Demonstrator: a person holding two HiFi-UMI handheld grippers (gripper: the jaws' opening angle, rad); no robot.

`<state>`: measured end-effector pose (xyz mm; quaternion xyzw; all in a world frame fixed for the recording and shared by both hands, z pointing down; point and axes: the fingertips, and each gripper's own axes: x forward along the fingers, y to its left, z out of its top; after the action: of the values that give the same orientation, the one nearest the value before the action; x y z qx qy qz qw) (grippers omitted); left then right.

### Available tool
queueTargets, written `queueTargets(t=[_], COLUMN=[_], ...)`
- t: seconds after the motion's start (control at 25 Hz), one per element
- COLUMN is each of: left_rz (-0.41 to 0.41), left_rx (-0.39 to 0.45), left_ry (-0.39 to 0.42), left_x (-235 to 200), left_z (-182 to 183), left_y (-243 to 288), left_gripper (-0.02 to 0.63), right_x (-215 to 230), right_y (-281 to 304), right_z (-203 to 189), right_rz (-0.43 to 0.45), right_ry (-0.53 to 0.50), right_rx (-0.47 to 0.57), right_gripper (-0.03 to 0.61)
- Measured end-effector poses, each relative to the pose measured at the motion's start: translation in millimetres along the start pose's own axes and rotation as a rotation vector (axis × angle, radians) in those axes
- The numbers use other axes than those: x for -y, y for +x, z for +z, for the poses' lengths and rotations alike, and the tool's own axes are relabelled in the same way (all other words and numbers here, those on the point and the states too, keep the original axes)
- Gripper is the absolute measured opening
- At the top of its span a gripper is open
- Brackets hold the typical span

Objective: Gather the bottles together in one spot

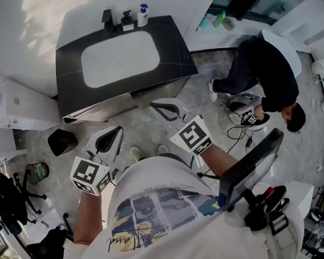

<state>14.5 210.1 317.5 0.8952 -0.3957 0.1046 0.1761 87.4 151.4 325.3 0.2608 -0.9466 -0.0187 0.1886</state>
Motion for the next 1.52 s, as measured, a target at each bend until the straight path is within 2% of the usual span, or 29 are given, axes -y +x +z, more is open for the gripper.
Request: queueTargets(t=[0.68, 1.0, 1.52], left_rz=[0.033, 0.024, 0.02], left_rx=[-0.012, -0.018, -0.015], left_ry=[0.018, 0.02, -0.004], left_x=[36.7, 35.0, 5.9], left_z=[-3.9, -3.7, -6.5], left_y=[9.9, 12.5, 10.8], left_gripper=[0.002, 0.002, 0.002], right_x=[-8.7, -8.8, -8.3], right_y=[-35.9, -31.8, -5.6], right_z=[4.9, 7.8, 9.7], right_rz=[0.056, 0.067, 0.066], right_ry=[-0.009, -0.024, -0.036], right_rx=[0.045, 0.039, 0.01], right_gripper=[0.003, 0.002, 0.002])
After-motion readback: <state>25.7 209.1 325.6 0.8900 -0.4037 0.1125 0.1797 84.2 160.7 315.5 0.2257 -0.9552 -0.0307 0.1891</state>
